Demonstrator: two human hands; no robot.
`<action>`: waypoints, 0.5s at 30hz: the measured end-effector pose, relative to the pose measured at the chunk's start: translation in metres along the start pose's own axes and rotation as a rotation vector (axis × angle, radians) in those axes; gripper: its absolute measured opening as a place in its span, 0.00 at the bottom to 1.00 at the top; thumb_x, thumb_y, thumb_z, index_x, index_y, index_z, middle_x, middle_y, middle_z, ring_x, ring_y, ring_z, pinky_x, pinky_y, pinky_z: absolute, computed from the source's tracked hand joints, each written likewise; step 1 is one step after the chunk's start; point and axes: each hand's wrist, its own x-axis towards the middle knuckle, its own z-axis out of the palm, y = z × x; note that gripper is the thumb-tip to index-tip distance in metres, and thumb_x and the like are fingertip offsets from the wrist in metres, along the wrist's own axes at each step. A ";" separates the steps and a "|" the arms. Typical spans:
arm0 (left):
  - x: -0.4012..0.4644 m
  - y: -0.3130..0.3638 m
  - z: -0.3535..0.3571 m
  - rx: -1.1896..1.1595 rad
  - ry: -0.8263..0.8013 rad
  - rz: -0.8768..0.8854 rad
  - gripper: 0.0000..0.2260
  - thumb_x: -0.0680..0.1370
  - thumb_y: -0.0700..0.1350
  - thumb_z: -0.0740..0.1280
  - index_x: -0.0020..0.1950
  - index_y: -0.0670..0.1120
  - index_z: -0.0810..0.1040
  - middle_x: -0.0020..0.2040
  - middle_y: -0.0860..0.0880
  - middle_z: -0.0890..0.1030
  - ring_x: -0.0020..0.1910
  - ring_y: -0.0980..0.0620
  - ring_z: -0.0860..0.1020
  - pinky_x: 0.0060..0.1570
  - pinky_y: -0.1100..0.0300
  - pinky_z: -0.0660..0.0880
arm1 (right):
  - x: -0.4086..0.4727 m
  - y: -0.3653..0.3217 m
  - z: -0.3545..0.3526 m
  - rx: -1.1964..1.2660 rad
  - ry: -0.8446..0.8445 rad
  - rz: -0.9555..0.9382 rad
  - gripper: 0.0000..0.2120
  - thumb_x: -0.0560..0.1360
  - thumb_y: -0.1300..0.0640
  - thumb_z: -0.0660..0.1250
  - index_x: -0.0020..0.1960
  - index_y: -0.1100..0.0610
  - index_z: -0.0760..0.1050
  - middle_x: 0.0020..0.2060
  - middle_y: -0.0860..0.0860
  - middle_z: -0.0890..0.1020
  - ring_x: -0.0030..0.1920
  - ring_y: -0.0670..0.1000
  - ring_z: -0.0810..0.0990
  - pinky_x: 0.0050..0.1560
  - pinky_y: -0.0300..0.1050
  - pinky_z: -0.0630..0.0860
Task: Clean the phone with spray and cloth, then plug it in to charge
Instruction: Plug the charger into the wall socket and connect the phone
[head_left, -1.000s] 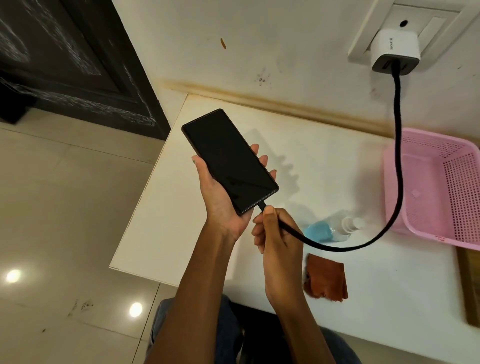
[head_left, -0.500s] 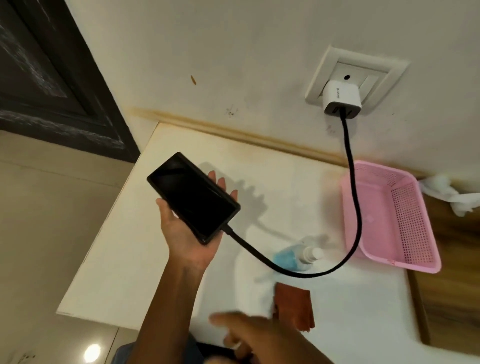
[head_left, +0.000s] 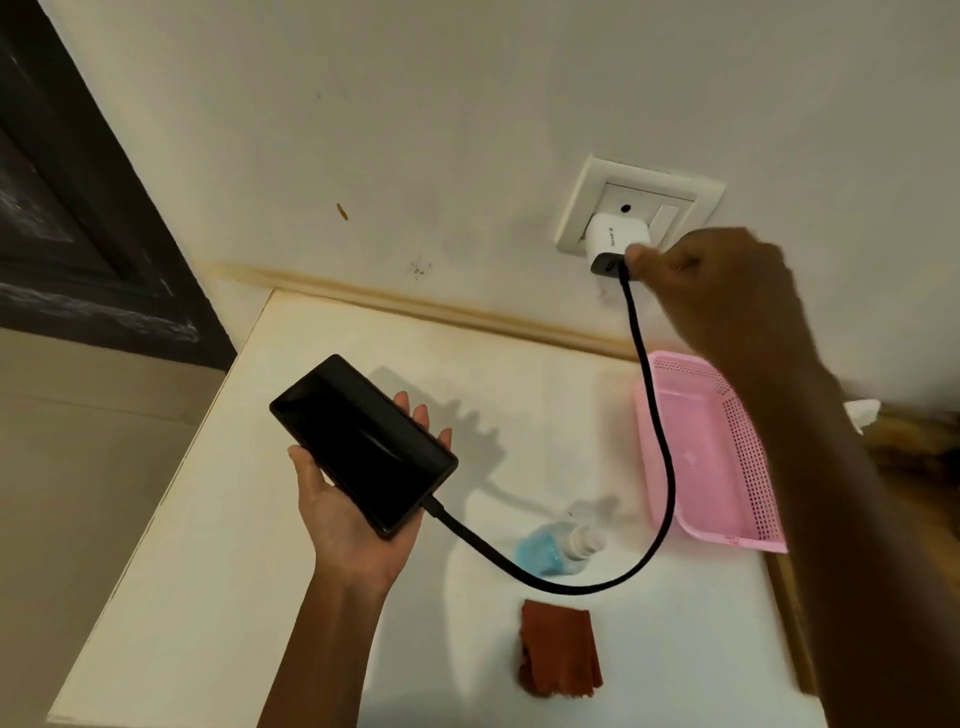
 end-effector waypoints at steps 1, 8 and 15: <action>0.000 0.001 0.000 0.011 -0.003 -0.005 0.31 0.76 0.68 0.53 0.70 0.50 0.71 0.64 0.45 0.79 0.61 0.44 0.78 0.53 0.44 0.78 | 0.002 -0.006 0.006 -0.047 0.007 0.044 0.21 0.74 0.43 0.63 0.33 0.60 0.72 0.32 0.56 0.76 0.35 0.58 0.74 0.35 0.44 0.67; -0.002 0.002 0.007 0.004 0.044 -0.021 0.31 0.76 0.68 0.53 0.69 0.49 0.72 0.63 0.44 0.79 0.59 0.44 0.79 0.52 0.42 0.78 | 0.023 0.014 0.049 -0.089 0.106 0.055 0.13 0.75 0.52 0.63 0.42 0.63 0.75 0.41 0.60 0.81 0.41 0.58 0.77 0.35 0.41 0.65; -0.001 -0.001 0.004 0.002 0.028 -0.024 0.31 0.76 0.68 0.53 0.69 0.49 0.72 0.63 0.44 0.79 0.61 0.43 0.78 0.57 0.38 0.74 | 0.027 0.012 0.058 -0.111 0.147 0.066 0.11 0.76 0.57 0.60 0.44 0.64 0.76 0.46 0.62 0.81 0.44 0.60 0.78 0.35 0.43 0.67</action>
